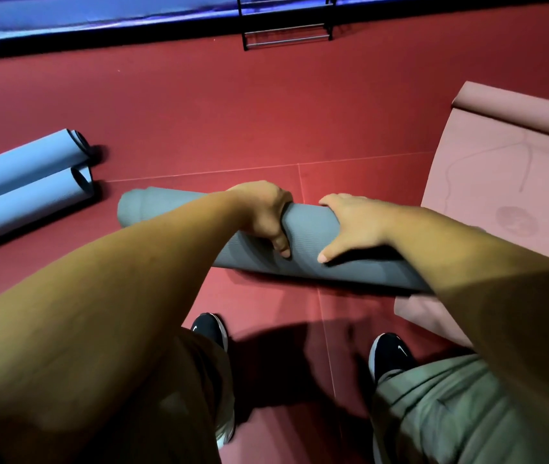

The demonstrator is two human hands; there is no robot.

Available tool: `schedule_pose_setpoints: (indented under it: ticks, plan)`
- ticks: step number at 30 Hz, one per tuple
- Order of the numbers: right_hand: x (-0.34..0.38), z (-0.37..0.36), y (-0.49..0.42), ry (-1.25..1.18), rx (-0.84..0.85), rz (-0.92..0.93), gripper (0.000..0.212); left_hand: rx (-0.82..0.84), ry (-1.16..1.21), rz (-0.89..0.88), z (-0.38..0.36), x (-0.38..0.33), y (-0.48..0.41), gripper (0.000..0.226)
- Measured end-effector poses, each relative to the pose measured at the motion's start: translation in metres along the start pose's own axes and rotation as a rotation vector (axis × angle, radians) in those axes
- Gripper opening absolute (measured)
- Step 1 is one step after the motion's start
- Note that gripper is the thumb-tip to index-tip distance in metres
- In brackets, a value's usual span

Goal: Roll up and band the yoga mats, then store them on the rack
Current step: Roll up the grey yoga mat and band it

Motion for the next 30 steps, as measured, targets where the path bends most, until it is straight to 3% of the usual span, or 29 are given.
schedule_pose_setpoints:
  ticks: [3, 6, 13, 17, 19, 25, 30]
  plan:
    - [0.010, -0.001, 0.002, 0.148, -0.121, 0.022, 0.139, 0.006, 0.117, 0.042, 0.001, 0.009, 0.002, 0.084]
    - [0.011, 0.003, 0.002, 0.144, -0.173, 0.017, 0.125, 0.015, 0.141, 0.034, 0.001, 0.008, 0.002, 0.084]
    - [0.003, 0.003, 0.003, -0.023, -0.050, -0.035, 0.103, 0.050, -0.020, -0.038, -0.002, -0.007, -0.003, 0.094]
    - [-0.002, 0.007, 0.004, -0.130, 0.005, -0.046, 0.085, 0.029, -0.252, -0.073, -0.002, -0.016, 0.000, 0.124]
    - [-0.001, 0.008, 0.004, -0.156, 0.024, -0.045, 0.083, 0.024, -0.290, -0.069, -0.001, -0.020, -0.001, 0.126]
    - [0.004, 0.008, 0.003, -0.134, 0.071, -0.009, 0.093, -0.020, -0.142, -0.046, 0.006, -0.012, -0.001, 0.101]
    - [0.009, 0.009, 0.003, 0.116, -0.113, 0.017, 0.135, 0.012, 0.015, 0.024, 0.008, 0.002, 0.000, 0.091]
Point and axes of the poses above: each hand's wrist, its own y-axis away from the middle knuckle, its own z-axis out of the back of the hand, x = y × z, the point moved 6 cm from there along -y, towards the middle knuckle, and after that the axes turned 13 degrees about -z, right-handed, at the moved point
